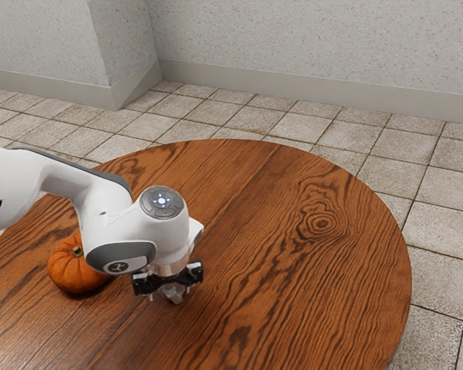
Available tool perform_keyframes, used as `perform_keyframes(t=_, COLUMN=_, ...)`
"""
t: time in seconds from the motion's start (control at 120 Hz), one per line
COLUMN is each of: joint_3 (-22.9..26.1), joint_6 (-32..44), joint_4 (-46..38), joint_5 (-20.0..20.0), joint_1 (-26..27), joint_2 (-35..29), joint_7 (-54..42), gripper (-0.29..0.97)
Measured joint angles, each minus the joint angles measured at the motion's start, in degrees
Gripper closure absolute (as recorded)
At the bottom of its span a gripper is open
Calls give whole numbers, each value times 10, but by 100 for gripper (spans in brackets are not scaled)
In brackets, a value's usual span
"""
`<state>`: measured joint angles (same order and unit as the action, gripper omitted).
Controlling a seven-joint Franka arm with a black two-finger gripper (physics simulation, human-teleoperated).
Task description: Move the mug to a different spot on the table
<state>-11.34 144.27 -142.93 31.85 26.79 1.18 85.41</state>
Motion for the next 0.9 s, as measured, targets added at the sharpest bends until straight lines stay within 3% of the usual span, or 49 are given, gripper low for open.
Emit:
perform_keyframes(t=0.608, joint_3=22, joint_6=19, joint_4=-12, joint_5=2, joint_1=-19, joint_2=-5, joint_7=5, gripper=14)
perform_keyframes(t=0.775, joint_3=72, joint_6=33, joint_4=-37, joint_5=-20, joint_1=-58, joint_2=-3, joint_7=7, gripper=14)
perform_keyframes(t=0.9, joint_3=148, joint_6=49, joint_4=-39, joint_5=-48, joint_1=-100, joint_2=-6, joint_7=9, gripper=14)
